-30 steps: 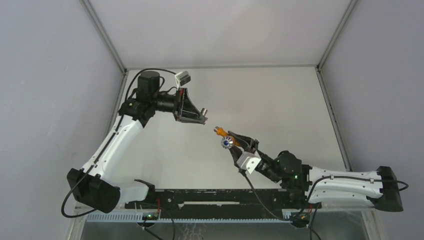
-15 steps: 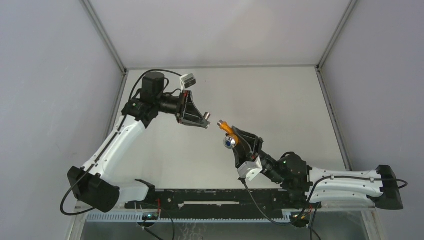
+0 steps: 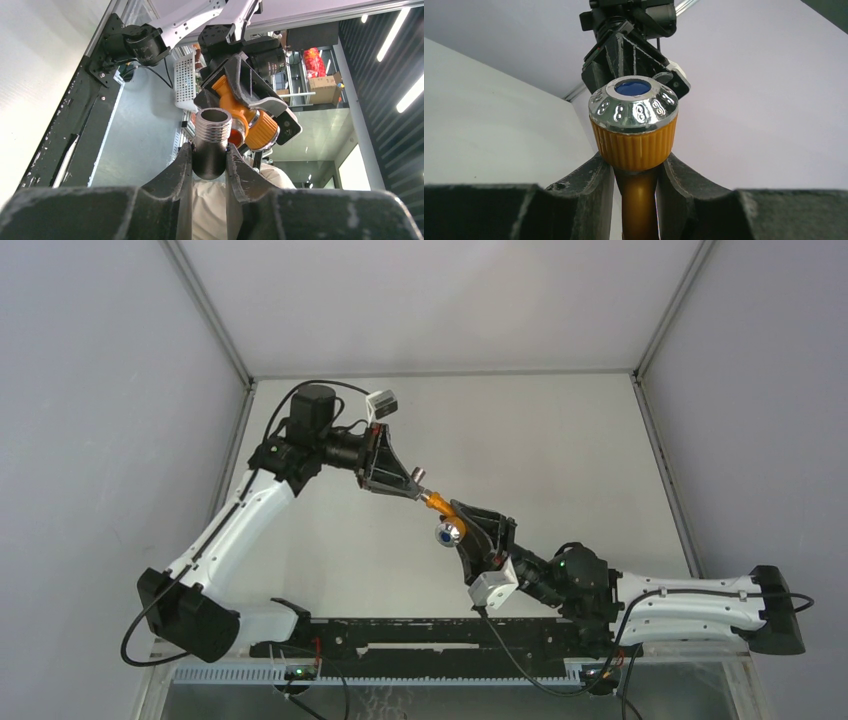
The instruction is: Install the water faucets
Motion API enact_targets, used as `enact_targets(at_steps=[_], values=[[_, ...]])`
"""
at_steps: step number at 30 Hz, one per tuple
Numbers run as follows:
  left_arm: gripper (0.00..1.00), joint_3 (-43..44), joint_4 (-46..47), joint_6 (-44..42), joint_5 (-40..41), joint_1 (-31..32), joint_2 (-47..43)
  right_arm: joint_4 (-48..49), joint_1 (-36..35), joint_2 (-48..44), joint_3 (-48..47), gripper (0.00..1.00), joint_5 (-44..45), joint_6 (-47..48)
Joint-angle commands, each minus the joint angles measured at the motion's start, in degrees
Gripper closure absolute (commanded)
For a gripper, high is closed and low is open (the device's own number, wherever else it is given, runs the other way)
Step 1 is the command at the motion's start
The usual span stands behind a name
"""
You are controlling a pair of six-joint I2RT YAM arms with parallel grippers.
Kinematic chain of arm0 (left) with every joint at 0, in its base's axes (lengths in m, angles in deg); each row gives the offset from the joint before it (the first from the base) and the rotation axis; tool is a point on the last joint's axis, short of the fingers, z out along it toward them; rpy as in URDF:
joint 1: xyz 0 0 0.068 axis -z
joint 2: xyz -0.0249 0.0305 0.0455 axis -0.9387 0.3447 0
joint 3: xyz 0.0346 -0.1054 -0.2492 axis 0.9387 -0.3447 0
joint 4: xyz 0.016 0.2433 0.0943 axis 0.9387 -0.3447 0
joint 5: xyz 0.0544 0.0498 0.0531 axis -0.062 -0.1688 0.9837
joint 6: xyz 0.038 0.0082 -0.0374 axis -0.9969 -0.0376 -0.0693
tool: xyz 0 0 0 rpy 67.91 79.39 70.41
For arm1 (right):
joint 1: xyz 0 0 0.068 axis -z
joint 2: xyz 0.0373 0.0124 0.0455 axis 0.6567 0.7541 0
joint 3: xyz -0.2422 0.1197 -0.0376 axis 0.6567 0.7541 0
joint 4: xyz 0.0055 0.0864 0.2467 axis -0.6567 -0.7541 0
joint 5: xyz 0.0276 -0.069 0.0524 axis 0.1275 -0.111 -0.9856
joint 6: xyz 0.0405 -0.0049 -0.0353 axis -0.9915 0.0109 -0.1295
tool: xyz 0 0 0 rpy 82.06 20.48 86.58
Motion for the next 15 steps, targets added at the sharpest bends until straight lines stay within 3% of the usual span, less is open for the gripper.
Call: enact_targets(at_steps=[1, 15], values=[[1.00, 2.0, 1.1, 1.2, -1.5, 1.2, -2.4, 2.1, -0.6, 0.4, -2.5, 1.00, -1.0, -1.6], [1.00, 2.7, 1.2, 0.8, -1.0, 2.6, -3.5, 0.9, -1.1, 0.4, -2.5, 1.00, -2.1, -2.8]])
